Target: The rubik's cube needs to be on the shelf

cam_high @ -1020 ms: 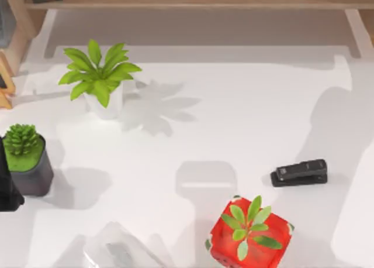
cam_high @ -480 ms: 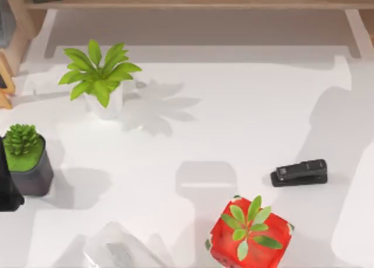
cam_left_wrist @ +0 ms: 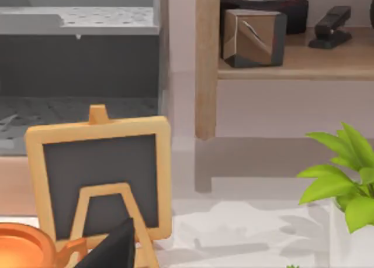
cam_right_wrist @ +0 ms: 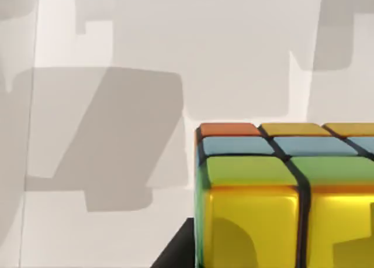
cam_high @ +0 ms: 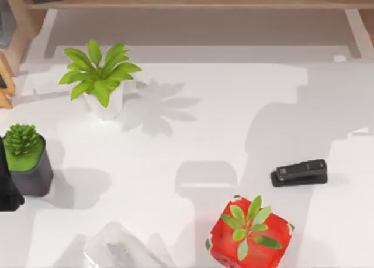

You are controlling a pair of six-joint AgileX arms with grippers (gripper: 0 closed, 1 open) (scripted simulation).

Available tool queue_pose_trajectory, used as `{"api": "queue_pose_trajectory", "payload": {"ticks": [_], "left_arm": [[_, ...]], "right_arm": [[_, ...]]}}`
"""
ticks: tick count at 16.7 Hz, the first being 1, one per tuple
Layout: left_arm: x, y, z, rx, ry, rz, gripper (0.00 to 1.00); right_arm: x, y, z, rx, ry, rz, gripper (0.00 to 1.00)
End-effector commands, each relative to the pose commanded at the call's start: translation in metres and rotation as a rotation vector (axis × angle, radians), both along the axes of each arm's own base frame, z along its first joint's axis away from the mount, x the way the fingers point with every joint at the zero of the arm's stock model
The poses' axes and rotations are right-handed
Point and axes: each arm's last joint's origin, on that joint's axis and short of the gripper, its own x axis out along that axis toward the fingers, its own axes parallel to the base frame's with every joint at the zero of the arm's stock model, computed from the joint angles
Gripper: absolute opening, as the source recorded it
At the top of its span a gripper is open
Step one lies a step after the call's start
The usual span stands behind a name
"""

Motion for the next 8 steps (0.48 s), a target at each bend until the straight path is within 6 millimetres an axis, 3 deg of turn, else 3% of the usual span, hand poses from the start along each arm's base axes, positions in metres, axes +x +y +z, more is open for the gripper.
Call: {"api": "queue_pose_trajectory", "payload": {"ticks": [2, 4, 6, 8], "left_arm": [[0.000, 0.000, 0.000, 0.000, 0.000, 0.000, 1.00], [0.000, 0.000, 0.000, 0.000, 0.000, 0.000, 1.00], [0.000, 0.000, 0.000, 0.000, 0.000, 0.000, 1.00], [0.000, 0.000, 0.000, 0.000, 0.000, 0.000, 1.00]], "right_arm": [[-0.005, 0.003, 0.020, -0.008, -0.029, -0.022, 0.00], [-0.005, 0.007, 0.024, -0.004, -0.030, -0.013, 0.00], [0.001, 0.008, 0.011, 0.009, 0.001, 0.023, 0.00], [0.009, 0.005, -0.015, 0.028, 0.050, 0.063, 0.00]]}}
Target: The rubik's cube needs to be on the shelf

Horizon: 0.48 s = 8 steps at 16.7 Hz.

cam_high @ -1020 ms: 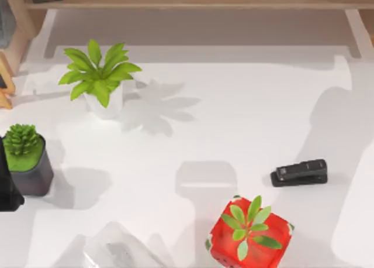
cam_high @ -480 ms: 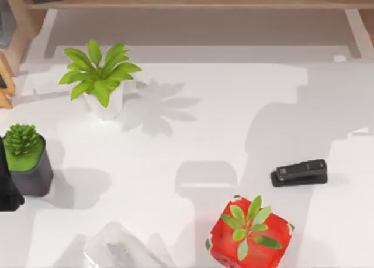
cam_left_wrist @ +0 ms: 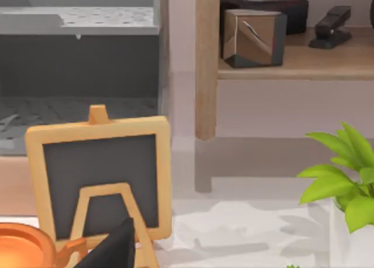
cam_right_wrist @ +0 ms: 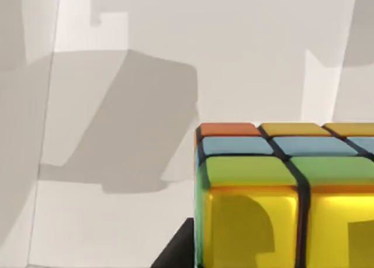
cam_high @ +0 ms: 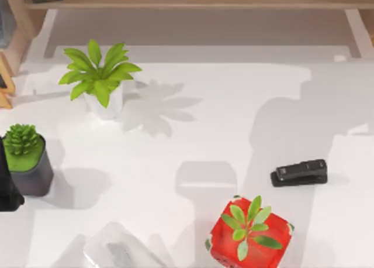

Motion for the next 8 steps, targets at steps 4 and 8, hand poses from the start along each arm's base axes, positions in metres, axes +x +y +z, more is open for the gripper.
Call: {"api": "queue_pose_trajectory", "payload": {"ticks": [4, 8], "left_arm": [[0.000, 0.000, 0.000, 0.000, 0.000, 0.000, 1.00], [0.000, 0.000, 0.000, 0.000, 0.000, 0.000, 1.00]], "right_arm": [[0.013, -0.006, -0.048, 0.029, 0.067, 0.061, 0.00], [0.015, -0.006, -0.055, 0.031, 0.071, 0.071, 0.00]]}}
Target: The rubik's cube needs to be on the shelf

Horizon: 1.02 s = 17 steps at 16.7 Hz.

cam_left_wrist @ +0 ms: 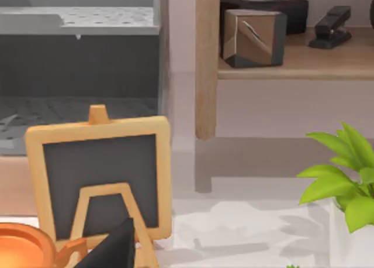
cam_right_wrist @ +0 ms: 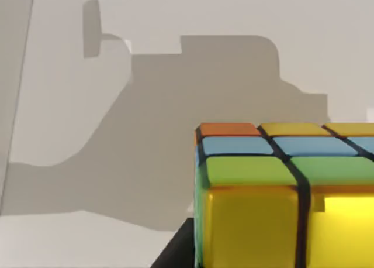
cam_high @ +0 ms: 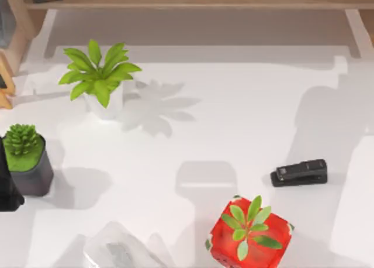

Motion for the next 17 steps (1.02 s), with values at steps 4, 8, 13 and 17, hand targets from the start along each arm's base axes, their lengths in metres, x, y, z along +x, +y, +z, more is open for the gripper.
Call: {"api": "queue_pose_trajectory", "payload": {"ticks": [4, 8, 13, 17], "left_arm": [[0.000, 0.000, 0.000, 0.000, 0.000, 0.000, 1.00], [0.000, 0.000, 0.000, 0.000, 0.000, 0.000, 1.00], [0.000, 0.000, 0.000, 0.000, 0.000, 0.000, 1.00], [0.000, 0.000, 0.000, 0.000, 0.000, 0.000, 1.00]], "right_arm": [[-0.002, 0.000, 0.002, -0.003, 0.002, -0.005, 0.00], [-0.014, 0.019, 0.040, -0.061, -0.040, 0.013, 0.00], [-0.037, 0.090, 0.093, -0.165, -0.175, 0.105, 0.00], [-0.054, 0.161, 0.080, -0.213, -0.289, 0.208, 0.00]]}}
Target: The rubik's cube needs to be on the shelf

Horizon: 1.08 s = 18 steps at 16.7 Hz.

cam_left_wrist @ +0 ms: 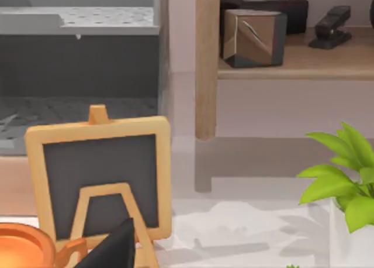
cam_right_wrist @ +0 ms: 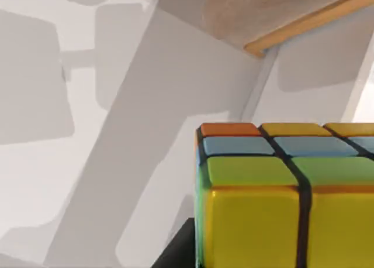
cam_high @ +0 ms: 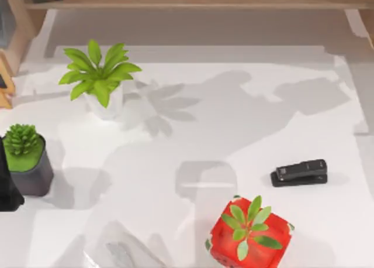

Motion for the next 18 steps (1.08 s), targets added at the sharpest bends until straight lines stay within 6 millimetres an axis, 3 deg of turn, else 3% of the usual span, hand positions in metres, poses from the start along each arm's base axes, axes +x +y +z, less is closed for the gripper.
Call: {"api": "queue_pose_trajectory", "payload": {"ticks": [7, 10, 14, 18], "left_arm": [[0.000, 0.000, 0.000, 0.000, 0.000, 0.000, 1.00], [0.000, 0.000, 0.000, 0.000, 0.000, 0.000, 1.00], [0.000, 0.000, 0.000, 0.000, 0.000, 0.000, 1.00], [0.000, 0.000, 0.000, 0.000, 0.000, 0.000, 1.00]], "right_arm": [[-0.031, 0.119, -0.098, 0.030, -0.276, 0.176, 0.00], [-0.049, 0.156, -0.125, 0.112, -0.477, 0.207, 0.00], [-0.064, 0.178, -0.131, 0.274, -0.790, 0.159, 0.00], [-0.065, 0.167, -0.127, 0.418, -1.057, 0.026, 0.00]]}}
